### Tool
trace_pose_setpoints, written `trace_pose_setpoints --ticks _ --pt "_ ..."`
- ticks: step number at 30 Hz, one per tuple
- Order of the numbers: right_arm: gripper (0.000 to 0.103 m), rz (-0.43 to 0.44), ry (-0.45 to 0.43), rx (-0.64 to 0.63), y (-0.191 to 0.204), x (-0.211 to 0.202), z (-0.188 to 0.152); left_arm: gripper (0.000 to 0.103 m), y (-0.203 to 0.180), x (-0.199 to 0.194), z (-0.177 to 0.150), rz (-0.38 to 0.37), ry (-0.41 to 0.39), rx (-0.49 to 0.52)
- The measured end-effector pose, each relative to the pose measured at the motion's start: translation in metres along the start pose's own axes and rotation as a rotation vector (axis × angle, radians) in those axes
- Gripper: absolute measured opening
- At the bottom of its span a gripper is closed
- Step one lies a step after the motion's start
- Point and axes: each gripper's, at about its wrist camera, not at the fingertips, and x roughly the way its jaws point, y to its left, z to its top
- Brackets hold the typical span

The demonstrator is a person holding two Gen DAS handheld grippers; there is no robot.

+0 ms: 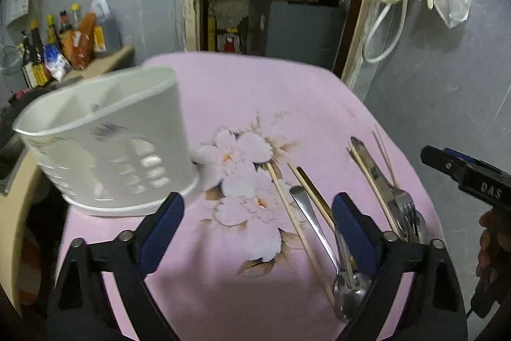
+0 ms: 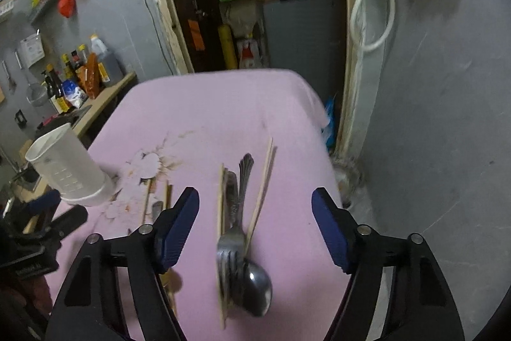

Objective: Organize utensils
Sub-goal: 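Grasp a wooden chopstick with the left tool while the right tool grasps another chopstick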

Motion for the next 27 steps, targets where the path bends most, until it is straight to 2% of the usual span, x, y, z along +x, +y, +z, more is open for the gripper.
trace_pose_setpoints --ticks 3,5,10,15,18,22,26,27 --pt "0.053 0.029 0.04 -0.011 -0.008 0.017 0.003 0.066 -0.001 0.024 0.0 -0.028 0.068 -0.011" --pt "0.051 0.054 0.073 -0.019 -0.013 0.031 0.007 0.051 -0.001 0.038 0.001 -0.044 0.113 -0.02" --pt "0.045 0.082 0.13 -0.034 -0.02 0.057 0.018 0.042 -0.006 0.063 0.006 -0.059 0.195 -0.025" --pt "0.045 0.108 0.185 -0.007 -0.026 0.079 0.025 0.041 -0.007 0.074 0.008 -0.06 0.249 -0.05" --pt "0.044 0.113 0.197 -0.023 -0.025 0.085 0.031 0.032 -0.005 0.075 0.01 -0.042 0.273 -0.058" --pt "0.025 0.094 0.213 -0.028 -0.023 0.091 0.036 0.027 -0.003 0.078 0.014 -0.035 0.306 -0.062" --pt "0.019 0.13 0.237 0.022 -0.027 0.096 0.038 0.026 -0.003 0.081 0.019 -0.071 0.35 -0.07" --pt "0.014 0.134 0.245 0.027 -0.027 0.097 0.038 0.024 -0.003 0.084 0.021 -0.081 0.37 -0.075"
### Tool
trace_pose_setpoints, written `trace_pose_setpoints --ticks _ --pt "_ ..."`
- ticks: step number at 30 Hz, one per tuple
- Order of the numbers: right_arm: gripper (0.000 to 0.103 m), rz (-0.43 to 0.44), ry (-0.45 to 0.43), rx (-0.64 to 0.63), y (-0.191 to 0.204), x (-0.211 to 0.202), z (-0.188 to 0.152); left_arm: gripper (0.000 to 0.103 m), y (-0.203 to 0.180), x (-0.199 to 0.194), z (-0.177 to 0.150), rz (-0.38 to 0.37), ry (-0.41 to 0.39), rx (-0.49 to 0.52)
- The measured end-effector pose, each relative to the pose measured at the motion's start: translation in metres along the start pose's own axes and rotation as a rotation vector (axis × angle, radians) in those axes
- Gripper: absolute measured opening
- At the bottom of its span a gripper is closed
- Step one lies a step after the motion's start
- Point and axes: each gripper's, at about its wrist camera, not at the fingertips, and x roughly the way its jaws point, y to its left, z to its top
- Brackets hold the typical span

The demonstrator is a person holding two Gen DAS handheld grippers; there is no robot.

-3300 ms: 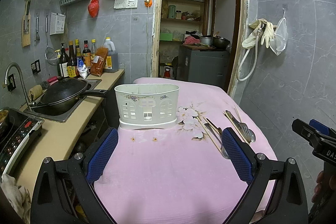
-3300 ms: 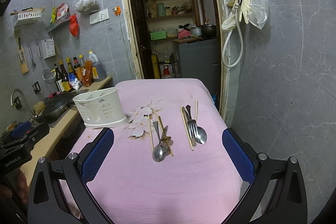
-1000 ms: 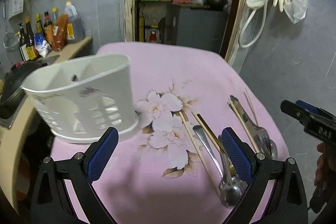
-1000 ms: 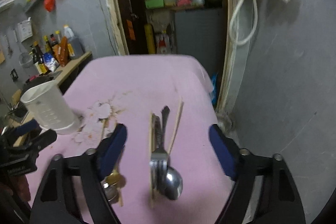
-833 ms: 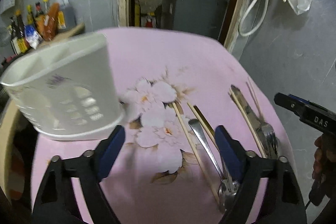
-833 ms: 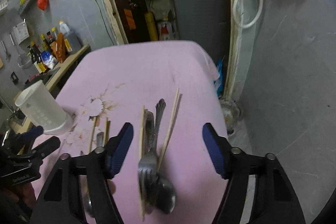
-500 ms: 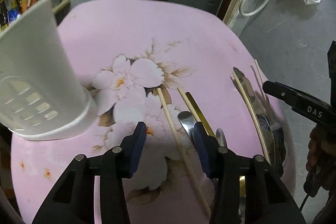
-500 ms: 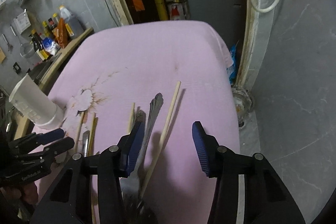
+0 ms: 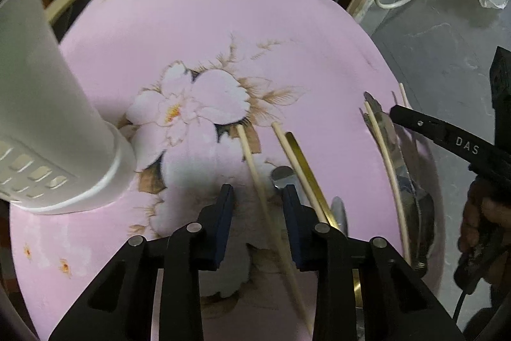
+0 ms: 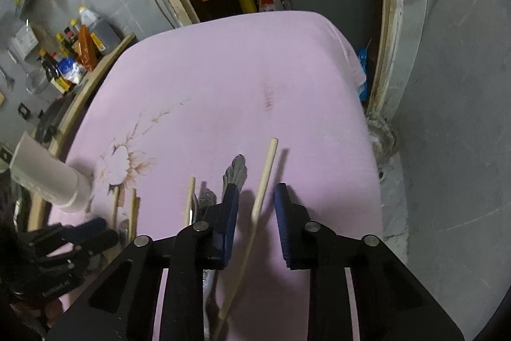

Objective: Organize utensils
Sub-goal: 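Grasp a wooden chopstick with the left tool while the right tool grasps another chopstick, then lift the chopsticks over the white caddy and open both tools to drop them in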

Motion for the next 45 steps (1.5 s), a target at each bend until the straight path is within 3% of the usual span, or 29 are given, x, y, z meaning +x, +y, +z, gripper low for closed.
trace_pose_setpoints --ticks 3,6,13,20,32,39,45 --pt "0.008 0.001 0.023 0.015 0.002 0.005 -0.002 0.02 0.001 0.002 0.005 0.007 0.039 -0.005" --pt "0.005 0.009 0.02 0.057 -0.002 0.004 -0.003 0.009 0.004 0.005 0.01 0.03 0.061 -0.022" --pt "0.003 0.038 -0.052 0.1 0.001 -0.016 -0.01 0.002 0.023 -0.005 0.008 -0.078 0.045 -0.133" --pt "0.003 0.024 -0.199 0.073 0.02 -0.052 -0.023 0.002 0.04 -0.066 -0.015 -0.19 -0.145 -0.142" --pt "0.003 -0.051 -0.442 0.018 0.08 -0.12 -0.04 0.002 0.04 -0.135 -0.024 -0.208 -0.403 -0.084" --pt "0.003 -0.001 -0.53 -0.008 0.122 -0.143 -0.025 0.002 0.058 -0.185 -0.018 -0.263 -0.509 -0.086" --pt "0.003 0.092 -0.603 -0.048 0.168 -0.151 -0.005 0.002 0.098 -0.239 0.001 -0.2 -0.657 -0.093"
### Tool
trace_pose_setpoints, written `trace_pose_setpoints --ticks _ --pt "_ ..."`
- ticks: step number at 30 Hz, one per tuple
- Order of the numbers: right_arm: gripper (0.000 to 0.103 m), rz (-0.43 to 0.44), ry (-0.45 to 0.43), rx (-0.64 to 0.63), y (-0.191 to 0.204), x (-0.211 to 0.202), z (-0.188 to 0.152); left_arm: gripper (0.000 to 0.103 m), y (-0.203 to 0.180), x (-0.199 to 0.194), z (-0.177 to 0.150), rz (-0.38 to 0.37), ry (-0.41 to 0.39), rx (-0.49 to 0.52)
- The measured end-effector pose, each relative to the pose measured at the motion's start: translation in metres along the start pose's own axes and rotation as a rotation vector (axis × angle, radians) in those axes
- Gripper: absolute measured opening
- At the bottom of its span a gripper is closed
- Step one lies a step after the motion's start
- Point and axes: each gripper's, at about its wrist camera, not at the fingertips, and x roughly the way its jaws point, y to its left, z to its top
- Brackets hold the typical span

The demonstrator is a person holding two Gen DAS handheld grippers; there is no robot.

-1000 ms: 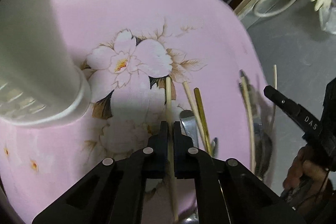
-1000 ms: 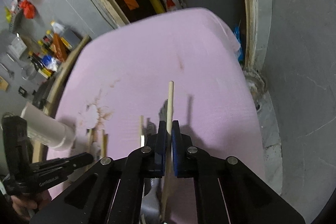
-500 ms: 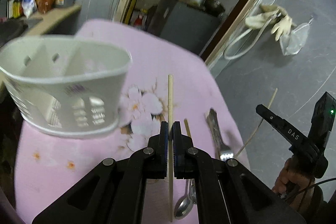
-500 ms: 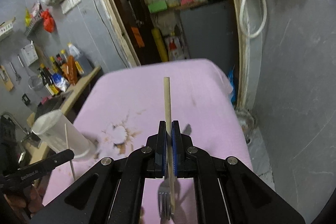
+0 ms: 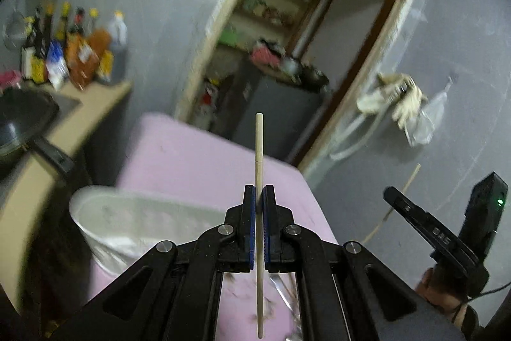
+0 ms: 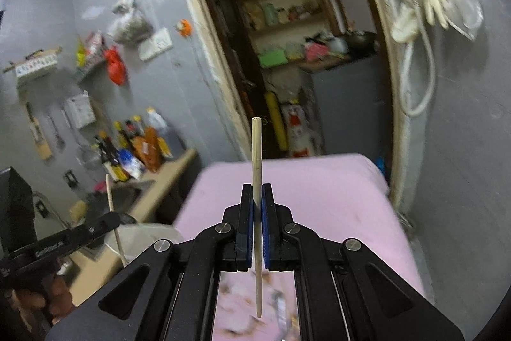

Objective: Organize utensils
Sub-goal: 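Lift the chopsticks over the white caddy and open both tools to drop them in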

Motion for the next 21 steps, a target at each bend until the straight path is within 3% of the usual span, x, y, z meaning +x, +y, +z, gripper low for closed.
trace_pose_setpoints --ticks 9,15,21 --pt "0.003 0.147 -0.088 -0.075 0.076 0.04 0.015 0.002 0.078 -0.016 0.048 0.141 -0.163 -0.013" --pt "0.003 0.133 -0.09 -0.147 0.104 0.068 0.003 0.002 0.119 -0.004 0.045 0.181 -0.212 -0.043" --pt "0.003 0.103 -0.027 -0.195 0.115 0.097 -0.021 0.002 0.13 0.012 0.028 0.207 -0.209 -0.007"
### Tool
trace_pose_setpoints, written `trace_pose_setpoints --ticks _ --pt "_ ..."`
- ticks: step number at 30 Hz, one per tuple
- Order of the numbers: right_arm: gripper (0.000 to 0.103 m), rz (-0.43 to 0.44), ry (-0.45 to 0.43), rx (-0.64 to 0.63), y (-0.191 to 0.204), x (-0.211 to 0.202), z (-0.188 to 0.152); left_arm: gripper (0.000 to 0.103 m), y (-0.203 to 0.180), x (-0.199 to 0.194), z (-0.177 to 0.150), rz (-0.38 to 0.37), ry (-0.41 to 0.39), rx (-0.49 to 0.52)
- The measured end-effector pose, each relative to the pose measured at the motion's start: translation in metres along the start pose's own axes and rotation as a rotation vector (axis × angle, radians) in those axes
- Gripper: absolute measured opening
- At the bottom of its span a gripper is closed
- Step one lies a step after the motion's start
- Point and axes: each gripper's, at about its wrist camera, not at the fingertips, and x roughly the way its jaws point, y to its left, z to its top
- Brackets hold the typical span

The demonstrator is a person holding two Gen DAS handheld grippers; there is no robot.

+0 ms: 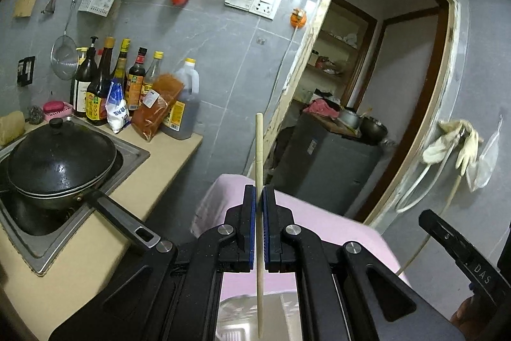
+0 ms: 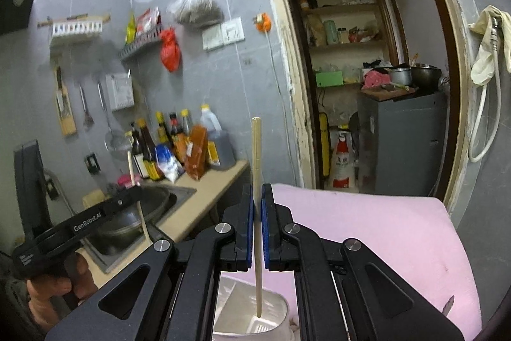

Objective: Organize utensils
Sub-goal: 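Lift the chopsticks over the white caddy and open both tools to drop them in, then move both tools back down to the utensil pile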

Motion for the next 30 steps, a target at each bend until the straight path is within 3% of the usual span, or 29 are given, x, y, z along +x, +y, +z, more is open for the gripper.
trace_pose_setpoints --ticks 6,12,15,17,21,23,25,26,30 --pt "0.003 -0.019 0.055 -0.015 0.003 0.014 -0.024 0.002 -0.002 0.009 -0.025 -0.013 0.036 0.066" --pt "0.008 -0.046 0.119 0.032 -0.004 0.014 -0.036 0.002 0.002 0.005 -0.036 -0.041 0.107 0.049" --pt "0.017 -0.045 0.123 0.055 -0.007 0.01 -0.036 0.012 0.0 0.001 -0.037 -0.063 0.147 0.042" --pt "0.022 -0.036 0.117 0.07 -0.009 0.004 -0.033 0.027 -0.001 -0.004 -0.037 -0.077 0.154 0.031" --pt "0.024 -0.029 0.093 0.072 -0.01 -0.009 -0.022 0.032 -0.008 -0.015 -0.031 -0.09 0.158 0.018" --pt "0.032 -0.035 0.075 0.072 -0.013 -0.017 -0.017 0.049 -0.015 -0.021 -0.026 -0.091 0.151 0.028" --pt "0.059 -0.048 0.035 0.083 -0.02 -0.032 -0.009 0.062 -0.025 -0.029 -0.02 -0.088 0.118 0.036" --pt "0.064 -0.049 0.019 0.087 -0.022 -0.036 -0.007 0.072 -0.03 -0.033 -0.017 -0.084 0.1 0.044" --pt "0.081 -0.087 -0.048 0.087 -0.039 -0.064 0.004 0.083 -0.055 -0.046 -0.01 -0.073 0.032 0.091"
